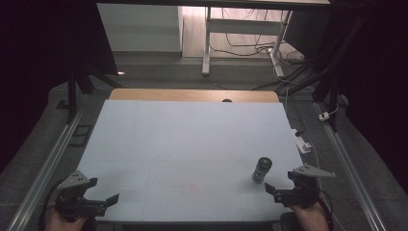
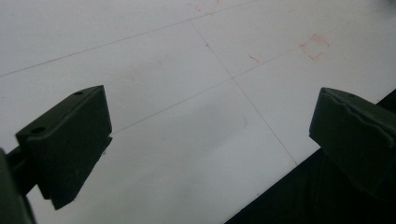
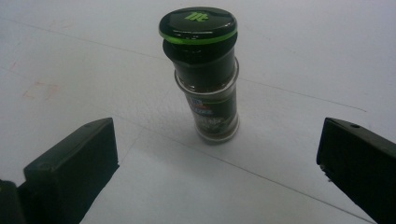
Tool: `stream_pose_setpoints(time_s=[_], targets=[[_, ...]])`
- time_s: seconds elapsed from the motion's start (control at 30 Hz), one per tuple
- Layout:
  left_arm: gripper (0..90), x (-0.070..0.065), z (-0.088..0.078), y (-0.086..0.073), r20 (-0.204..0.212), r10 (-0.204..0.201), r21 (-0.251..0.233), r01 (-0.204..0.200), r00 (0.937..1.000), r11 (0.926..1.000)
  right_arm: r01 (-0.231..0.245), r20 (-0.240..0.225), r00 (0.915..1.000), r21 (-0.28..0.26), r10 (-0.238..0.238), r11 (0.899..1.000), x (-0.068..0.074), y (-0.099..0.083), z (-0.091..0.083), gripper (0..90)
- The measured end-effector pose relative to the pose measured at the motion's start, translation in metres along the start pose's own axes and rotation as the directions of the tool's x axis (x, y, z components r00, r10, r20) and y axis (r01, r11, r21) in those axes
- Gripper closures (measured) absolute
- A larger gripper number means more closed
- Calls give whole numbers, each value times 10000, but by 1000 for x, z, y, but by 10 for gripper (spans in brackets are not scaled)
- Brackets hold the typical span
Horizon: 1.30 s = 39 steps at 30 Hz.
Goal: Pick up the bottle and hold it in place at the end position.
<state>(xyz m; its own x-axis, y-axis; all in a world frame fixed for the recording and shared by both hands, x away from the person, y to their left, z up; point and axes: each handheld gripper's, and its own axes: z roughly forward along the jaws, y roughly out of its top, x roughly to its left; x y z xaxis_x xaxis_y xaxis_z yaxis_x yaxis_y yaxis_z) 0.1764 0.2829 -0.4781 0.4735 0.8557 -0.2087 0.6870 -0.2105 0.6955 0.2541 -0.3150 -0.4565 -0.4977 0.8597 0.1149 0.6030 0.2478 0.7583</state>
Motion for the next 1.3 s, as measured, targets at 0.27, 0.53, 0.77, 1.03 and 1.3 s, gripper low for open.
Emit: stream_pose_setpoints(time_s=[0.27, 0.53, 0.77, 1.03, 1.3], targets=[[0, 2, -2, -1, 54, -121, -108, 121, 9999, 9999, 244, -61, 9997, 138, -244, 9996, 2, 1, 2, 0], [0, -1, -1, -1, -62, 105, -3, -105, 9999, 9999, 204, -242, 9995, 171, -200, 9996, 1, 1, 2, 0], [7, -6, 1, 0, -153, 531, 153, -529, 9985, 9985, 136, -296, 9995, 240, -129, 9996, 0, 2, 3, 0], [8, -3, 0, 0, -85, 268, 61, -267, 9996, 9996, 234, -278, 9994, 220, -228, 9995, 1, 2, 3, 0], [9, -3, 1, 0, -82, 235, 96, -234, 9997, 9997, 449, -501, 9978, 122, -442, 9989, 4, 3, 3, 0]])
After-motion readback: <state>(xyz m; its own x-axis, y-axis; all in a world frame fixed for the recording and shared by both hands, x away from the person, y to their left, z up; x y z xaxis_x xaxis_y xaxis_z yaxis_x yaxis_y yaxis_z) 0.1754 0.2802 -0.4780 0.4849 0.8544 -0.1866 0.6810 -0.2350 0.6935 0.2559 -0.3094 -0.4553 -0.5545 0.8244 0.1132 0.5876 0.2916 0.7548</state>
